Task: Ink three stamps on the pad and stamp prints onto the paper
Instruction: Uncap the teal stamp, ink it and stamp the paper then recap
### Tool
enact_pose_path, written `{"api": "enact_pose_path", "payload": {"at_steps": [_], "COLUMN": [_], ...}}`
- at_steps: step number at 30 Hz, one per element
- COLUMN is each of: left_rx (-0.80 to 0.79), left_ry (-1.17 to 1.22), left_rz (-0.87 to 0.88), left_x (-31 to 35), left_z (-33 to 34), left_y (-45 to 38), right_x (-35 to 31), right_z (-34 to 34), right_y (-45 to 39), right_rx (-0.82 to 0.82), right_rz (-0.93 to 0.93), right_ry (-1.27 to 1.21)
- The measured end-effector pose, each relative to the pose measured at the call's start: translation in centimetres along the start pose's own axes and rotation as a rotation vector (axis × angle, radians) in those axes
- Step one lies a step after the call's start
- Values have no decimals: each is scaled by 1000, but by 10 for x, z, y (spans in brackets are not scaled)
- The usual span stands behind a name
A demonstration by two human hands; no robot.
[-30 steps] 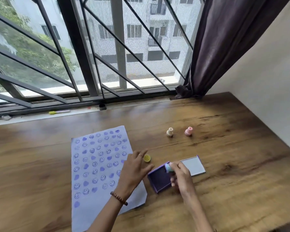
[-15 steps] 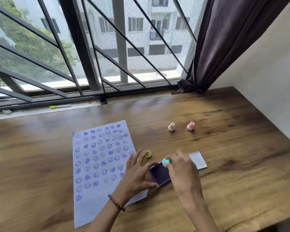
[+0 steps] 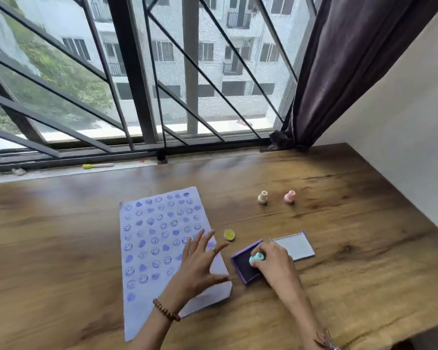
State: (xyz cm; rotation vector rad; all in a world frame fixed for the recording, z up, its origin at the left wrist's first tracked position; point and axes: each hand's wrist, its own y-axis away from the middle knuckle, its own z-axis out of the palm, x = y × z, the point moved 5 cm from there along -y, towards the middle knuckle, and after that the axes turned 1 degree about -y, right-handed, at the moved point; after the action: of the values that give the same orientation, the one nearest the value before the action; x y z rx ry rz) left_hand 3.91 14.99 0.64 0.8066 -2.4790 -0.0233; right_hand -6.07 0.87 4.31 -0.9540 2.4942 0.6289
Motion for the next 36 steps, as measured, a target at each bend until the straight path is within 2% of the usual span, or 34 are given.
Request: {"api": "enact_pose_path", "payload": {"at_steps": [5,8,12,15,18,28,36], "left_rx": [55,15,-67,-111,-115,-95,-101], "left_ry": [35,17,-18,30,22,54,10], "left_rz": [-74,-122,-128,-113,-116,-72,-61], "left_x": [-73,-122,-156,-160,-160,-164,-166], "left_z": [-38,-52,-56,-47,-35,-28,-26], "left_y": [47,79,102,108,111,111,110], "right_x": [-21,-50,-97,-124,-141,-155,-168], "right_z": [21,51,89,110,127,151,152], "right_y": [30,55,83,97,106,112,95], "right_rx": [-101,-175,-138,-51,-5,45,-45], "right_rz": [136,134,-17,-158,-236,-273,-252], "right_ry": [-646,-700,-543,-331,-245,85,294]}}
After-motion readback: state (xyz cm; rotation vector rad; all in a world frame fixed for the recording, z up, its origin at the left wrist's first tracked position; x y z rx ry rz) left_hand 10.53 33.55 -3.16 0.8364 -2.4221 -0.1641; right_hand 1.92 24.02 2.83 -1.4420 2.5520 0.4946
